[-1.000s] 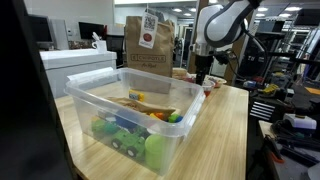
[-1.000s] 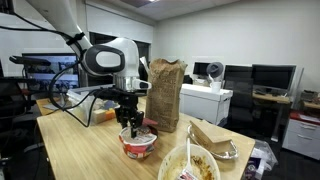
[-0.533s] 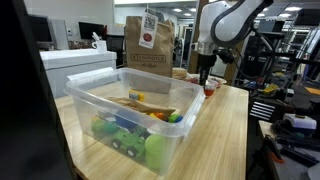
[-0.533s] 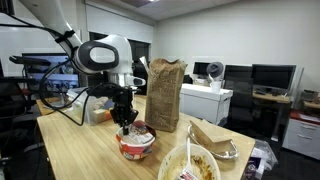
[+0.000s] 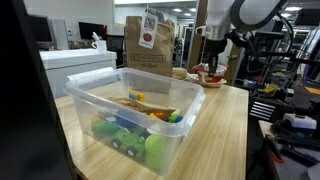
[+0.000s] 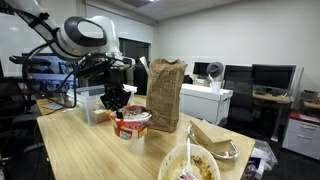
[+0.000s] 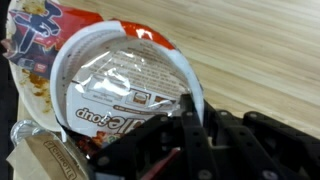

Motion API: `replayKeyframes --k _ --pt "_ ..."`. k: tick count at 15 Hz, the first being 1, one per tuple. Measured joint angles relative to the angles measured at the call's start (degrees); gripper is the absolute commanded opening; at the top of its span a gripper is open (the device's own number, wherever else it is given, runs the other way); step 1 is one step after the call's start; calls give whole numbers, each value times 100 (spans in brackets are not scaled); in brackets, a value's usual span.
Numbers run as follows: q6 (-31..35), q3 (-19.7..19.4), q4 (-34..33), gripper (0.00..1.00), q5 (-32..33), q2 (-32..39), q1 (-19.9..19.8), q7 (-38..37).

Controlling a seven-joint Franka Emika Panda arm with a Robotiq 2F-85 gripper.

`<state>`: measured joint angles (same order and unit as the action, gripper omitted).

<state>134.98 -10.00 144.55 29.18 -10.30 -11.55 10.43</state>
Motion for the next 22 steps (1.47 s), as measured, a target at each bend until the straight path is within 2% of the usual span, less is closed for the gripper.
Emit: replayKeyframes --k 1,6,10,16,22 --pt "-302 126 -6 3 2 -422 93 24" --pt "-759 398 -292 3 -42 -1325 440 51" --pt "-933 510 -802 3 -210 -1562 671 52" --pt "-1179 552 -1977 3 -613 -1222 880 62" --pt "-1190 416 -3421 3 -917 -51 872 201"
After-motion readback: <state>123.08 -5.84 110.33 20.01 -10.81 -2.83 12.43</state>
